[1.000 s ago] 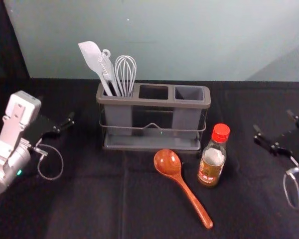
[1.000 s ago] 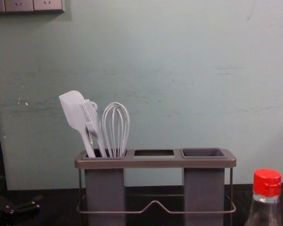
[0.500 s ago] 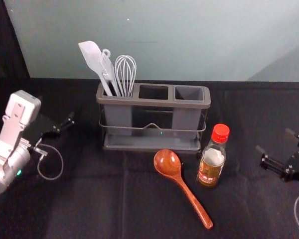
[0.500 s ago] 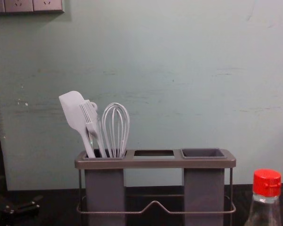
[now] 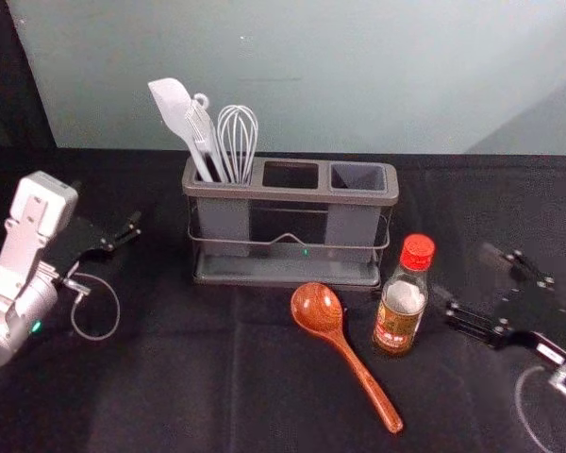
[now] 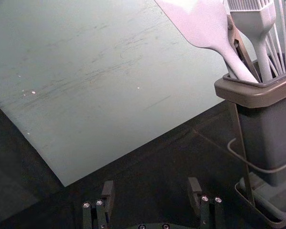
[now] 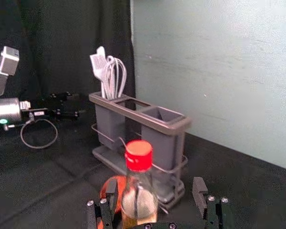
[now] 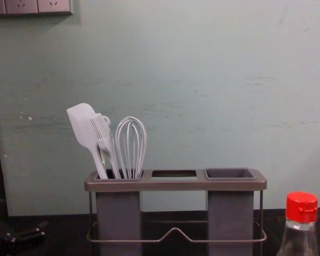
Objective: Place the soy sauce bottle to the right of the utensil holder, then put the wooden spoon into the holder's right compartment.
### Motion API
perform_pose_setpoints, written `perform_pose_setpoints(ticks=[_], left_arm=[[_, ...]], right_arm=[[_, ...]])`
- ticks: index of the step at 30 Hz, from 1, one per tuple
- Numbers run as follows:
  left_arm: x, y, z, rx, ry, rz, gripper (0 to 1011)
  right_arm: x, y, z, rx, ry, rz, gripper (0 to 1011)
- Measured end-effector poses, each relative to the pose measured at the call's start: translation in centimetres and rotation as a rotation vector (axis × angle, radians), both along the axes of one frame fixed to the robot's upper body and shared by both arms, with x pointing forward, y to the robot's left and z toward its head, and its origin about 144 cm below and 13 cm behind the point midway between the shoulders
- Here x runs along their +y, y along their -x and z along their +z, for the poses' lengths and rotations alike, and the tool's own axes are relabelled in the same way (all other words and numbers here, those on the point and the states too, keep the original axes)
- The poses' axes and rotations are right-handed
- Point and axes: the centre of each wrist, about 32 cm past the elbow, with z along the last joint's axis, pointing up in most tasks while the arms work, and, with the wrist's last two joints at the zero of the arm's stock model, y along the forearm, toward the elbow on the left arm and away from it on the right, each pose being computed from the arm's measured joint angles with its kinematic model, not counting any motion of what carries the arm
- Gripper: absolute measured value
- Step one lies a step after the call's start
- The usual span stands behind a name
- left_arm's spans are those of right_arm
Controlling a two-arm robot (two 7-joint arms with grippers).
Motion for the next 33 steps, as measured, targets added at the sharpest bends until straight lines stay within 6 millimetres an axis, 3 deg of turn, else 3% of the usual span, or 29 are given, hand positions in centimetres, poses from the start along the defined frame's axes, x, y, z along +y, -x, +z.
perform_pose_setpoints(ticks=[14,33], left_arm=[[0.0,0.0,0.0,0.0,0.0,0.0,1005],[0.0,0.0,0.0,0.0,0.0,0.0,1005]], right_arm=[[3.2,-3.2,-0.5,-0.022,-0.028,0.051,1002],[4.2,-4.0,-1.2,-0.011,-0.041,0.038,1002]])
